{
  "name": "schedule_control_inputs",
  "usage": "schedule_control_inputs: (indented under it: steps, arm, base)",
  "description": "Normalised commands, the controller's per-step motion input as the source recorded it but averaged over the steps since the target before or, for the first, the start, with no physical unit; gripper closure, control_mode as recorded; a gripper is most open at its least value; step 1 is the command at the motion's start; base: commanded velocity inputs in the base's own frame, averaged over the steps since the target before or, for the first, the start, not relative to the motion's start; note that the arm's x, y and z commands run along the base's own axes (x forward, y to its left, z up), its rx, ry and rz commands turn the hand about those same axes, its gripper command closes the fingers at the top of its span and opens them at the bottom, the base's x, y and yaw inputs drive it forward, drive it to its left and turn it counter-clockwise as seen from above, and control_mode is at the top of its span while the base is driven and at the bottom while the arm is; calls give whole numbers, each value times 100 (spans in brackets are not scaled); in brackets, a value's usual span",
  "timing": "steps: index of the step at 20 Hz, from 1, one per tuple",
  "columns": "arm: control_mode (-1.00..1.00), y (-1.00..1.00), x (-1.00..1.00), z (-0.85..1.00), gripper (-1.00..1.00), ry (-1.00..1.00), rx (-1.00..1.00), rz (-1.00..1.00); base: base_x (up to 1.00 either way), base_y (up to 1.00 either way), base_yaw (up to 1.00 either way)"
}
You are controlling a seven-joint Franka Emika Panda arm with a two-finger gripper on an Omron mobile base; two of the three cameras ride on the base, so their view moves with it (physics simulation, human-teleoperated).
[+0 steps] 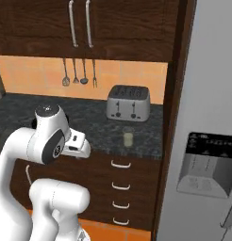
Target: Grab a lemon wedge from the fridge and one ice cube from the ice bowl, and put them in the glass of lemonade.
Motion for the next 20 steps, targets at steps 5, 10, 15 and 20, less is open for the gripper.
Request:
schedule_control_inputs:
  steps: [5,10,15,20]
  arm:
    - [100,0,0,0,-100,0,0,0]
    - [100,0,0,0,-100,0,0,0]
    - [100,0,0,0,-100,0,0,0]
    - [100,0,0,0,-100,0,0,0]
  base:
    - [56,67,-8]
    - [39,3,-12]
    - [33,0,-10]
    - [45,0,-8]
